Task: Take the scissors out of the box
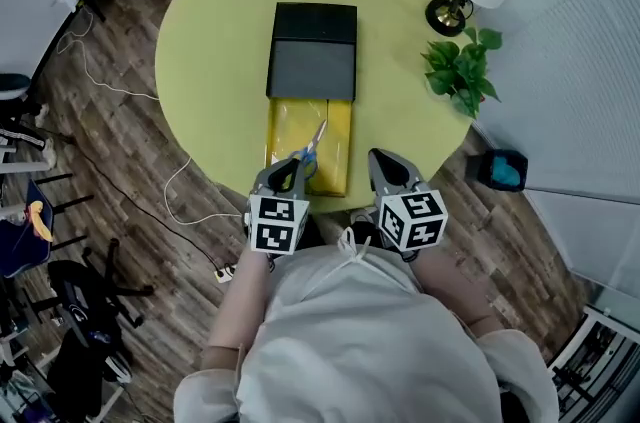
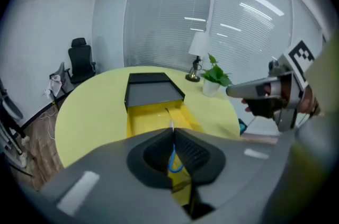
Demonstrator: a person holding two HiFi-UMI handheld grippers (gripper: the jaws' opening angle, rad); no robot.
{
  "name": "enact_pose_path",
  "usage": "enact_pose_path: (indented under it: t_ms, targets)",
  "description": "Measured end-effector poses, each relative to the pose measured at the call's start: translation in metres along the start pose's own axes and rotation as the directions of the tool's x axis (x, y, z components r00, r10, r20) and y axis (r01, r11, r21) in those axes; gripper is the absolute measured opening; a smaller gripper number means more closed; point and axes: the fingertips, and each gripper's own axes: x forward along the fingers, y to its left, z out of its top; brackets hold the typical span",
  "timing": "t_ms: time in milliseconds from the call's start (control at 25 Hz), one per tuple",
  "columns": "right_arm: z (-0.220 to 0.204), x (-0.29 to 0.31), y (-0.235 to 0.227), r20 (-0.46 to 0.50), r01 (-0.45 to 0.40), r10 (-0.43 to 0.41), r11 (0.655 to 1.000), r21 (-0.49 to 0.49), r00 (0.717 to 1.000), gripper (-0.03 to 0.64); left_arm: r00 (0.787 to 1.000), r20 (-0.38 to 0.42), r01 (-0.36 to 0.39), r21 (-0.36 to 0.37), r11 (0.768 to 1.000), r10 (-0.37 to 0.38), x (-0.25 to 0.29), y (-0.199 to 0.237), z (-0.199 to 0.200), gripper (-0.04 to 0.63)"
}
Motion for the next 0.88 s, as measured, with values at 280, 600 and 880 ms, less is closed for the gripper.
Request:
enact_pose_path:
  t_ms: [280, 600, 880]
  targets:
    - [-0.019, 0.021, 0.006, -0.038, 0.077, -0.075, 0.995, 0.058, 0.996, 0.000, 0.971, -0.193, 0.151, 0.035, 0.988, -0.141, 0.051, 0.004, -0.034, 0.080]
    - [-0.032, 0.028, 0.001, -0.063, 0.105, -0.099, 0.990, 0.097, 0.993, 0.000, 0.889, -0.402, 0.229, -0.022, 0.973, -0.218, 0.082, -0.004, -0.070, 0.144]
    - [-0.042, 0.025, -0.002, -0.075, 0.094, -0.086, 0.989, 0.113, 0.994, 0.000, 0.858, -0.494, 0.165, 0.009, 0.986, -0.139, 0.102, -0.003, -0.081, 0.106]
